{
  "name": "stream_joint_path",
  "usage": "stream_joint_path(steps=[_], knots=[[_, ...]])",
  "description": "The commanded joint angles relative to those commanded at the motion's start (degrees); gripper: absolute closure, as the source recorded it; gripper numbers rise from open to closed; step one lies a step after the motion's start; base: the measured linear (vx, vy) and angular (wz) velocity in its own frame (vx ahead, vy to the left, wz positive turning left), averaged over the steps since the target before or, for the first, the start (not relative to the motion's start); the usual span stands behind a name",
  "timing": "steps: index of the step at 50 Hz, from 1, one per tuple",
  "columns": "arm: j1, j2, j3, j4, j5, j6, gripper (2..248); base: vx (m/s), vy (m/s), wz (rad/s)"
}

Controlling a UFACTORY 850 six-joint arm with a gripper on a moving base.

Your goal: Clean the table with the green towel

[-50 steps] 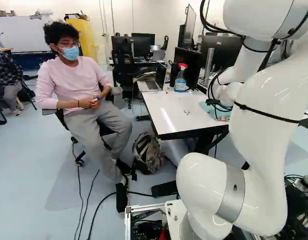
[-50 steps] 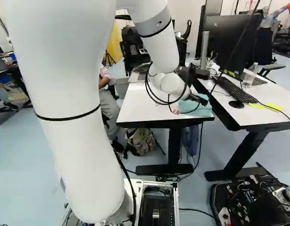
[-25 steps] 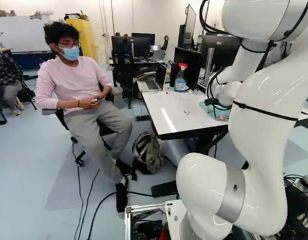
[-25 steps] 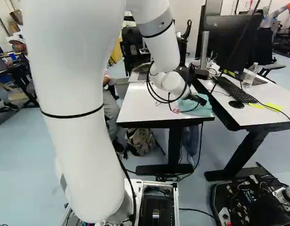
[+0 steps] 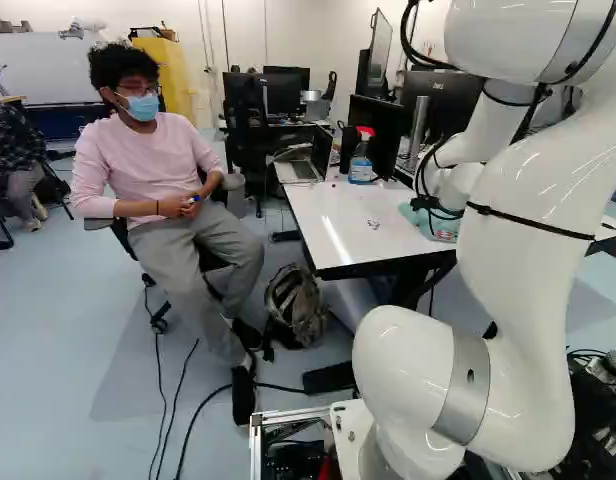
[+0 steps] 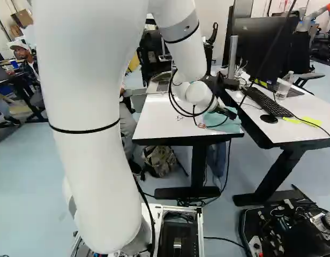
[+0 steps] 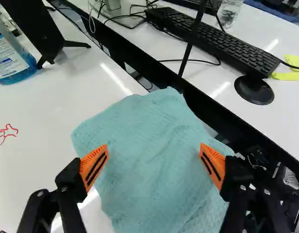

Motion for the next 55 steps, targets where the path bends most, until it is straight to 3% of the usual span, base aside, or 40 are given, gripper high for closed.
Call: stream_joint_path(steps=[2,3,7,8,12,13,18,19,23,24,28,29,33,34,55], knots=[[0.0,0.0,0.0,0.0,0.0,0.0,3,0.0,0.0,0.0],[0.0,0.0,0.0,0.0,0.0,0.0,24,0.0,0.0,0.0],[0.0,0.0,0.0,0.0,0.0,0.0,24,0.0,0.0,0.0],[0.0,0.0,0.0,0.0,0.0,0.0,63,0.0,0.0,0.0],[0.0,0.0,0.0,0.0,0.0,0.0,63,0.0,0.0,0.0],[0.0,0.0,0.0,0.0,0.0,0.0,101,0.0,0.0,0.0],[0.0,0.0,0.0,0.0,0.0,0.0,101,0.0,0.0,0.0],[0.0,0.0,0.0,0.0,0.0,0.0,138,0.0,0.0,0.0],[0.0,0.0,0.0,0.0,0.0,0.0,138,0.0,0.0,0.0],[0.0,0.0,0.0,0.0,0.0,0.0,175,0.0,0.0,0.0],[0.0,0.0,0.0,0.0,0.0,0.0,175,0.0,0.0,0.0],[0.0,0.0,0.0,0.0,0.0,0.0,203,0.0,0.0,0.0],[0.0,0.0,0.0,0.0,0.0,0.0,203,0.0,0.0,0.0],[0.0,0.0,0.0,0.0,0.0,0.0,215,0.0,0.0,0.0],[0.02,1.49,0.36,0.0,0.0,0.0,216,0.0,0.0,0.0]])
